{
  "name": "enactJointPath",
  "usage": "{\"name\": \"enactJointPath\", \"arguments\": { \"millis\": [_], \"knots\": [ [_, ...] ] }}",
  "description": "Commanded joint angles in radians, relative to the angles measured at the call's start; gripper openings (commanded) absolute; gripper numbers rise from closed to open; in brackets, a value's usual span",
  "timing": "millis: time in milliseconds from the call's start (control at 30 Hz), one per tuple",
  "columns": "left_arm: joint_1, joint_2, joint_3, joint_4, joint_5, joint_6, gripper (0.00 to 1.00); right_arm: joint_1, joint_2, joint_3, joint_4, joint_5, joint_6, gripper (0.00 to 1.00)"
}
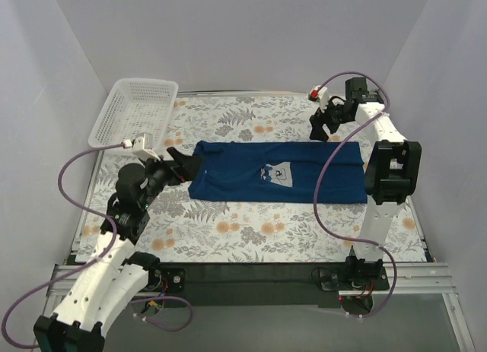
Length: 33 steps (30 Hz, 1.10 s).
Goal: Fold and stack the t-shirts
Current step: Fold the tshirt
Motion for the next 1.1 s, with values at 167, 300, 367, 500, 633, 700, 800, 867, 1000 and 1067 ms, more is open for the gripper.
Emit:
{"name": "enactJointPath", "arguments": {
  "millis": [167,300,367,500,633,700,800,867,1000,1067],
  "knots": [
    [0.007,-0.22,-0.3,-0.155,0.06,-0.433,0.81,-0.15,0.169,0.263,-0.26,0.042,-0.221,0.68],
    [0.007,-0.184,-0.411,-0.158,0.011,-0.573,0.73,-0.163,0.065,0.095,-0.273,-0.006,-0.255,0.68],
    [0.007,-0.095,-0.408,-0.161,-0.042,-0.604,0.73,-0.163,-0.005,0.022,-0.267,-0.065,-0.242,0.68],
    [0.005,0.092,-0.362,-0.134,-0.106,-0.648,0.72,-0.163,-0.103,-0.142,-0.259,-0.188,-0.203,0.68],
    [0.005,0.235,-0.331,-0.082,-0.132,-0.683,0.66,-0.163,-0.174,-0.227,-0.238,-0.254,-0.166,0.67],
    [0.005,0.31,-0.314,-0.074,-0.164,-0.693,0.6,-0.163,-0.185,-0.253,-0.231,-0.27,-0.16,0.67],
    [0.002,0.394,-0.302,-0.042,-0.178,-0.694,0.55,-0.163,-0.206,-0.303,-0.216,-0.291,-0.156,0.67],
    [0.002,0.427,-0.299,-0.023,-0.188,-0.687,0.42,-0.163,-0.219,-0.332,-0.212,-0.299,-0.156,0.67],
    [0.002,0.49,-0.265,-0.014,-0.234,-0.641,0.37,-0.163,-0.242,-0.376,-0.201,-0.316,-0.169,0.67],
    [0.002,0.525,-0.247,-0.019,-0.277,-0.615,0.3,-0.163,-0.258,-0.391,-0.198,-0.317,-0.175,0.67]
  ]
}}
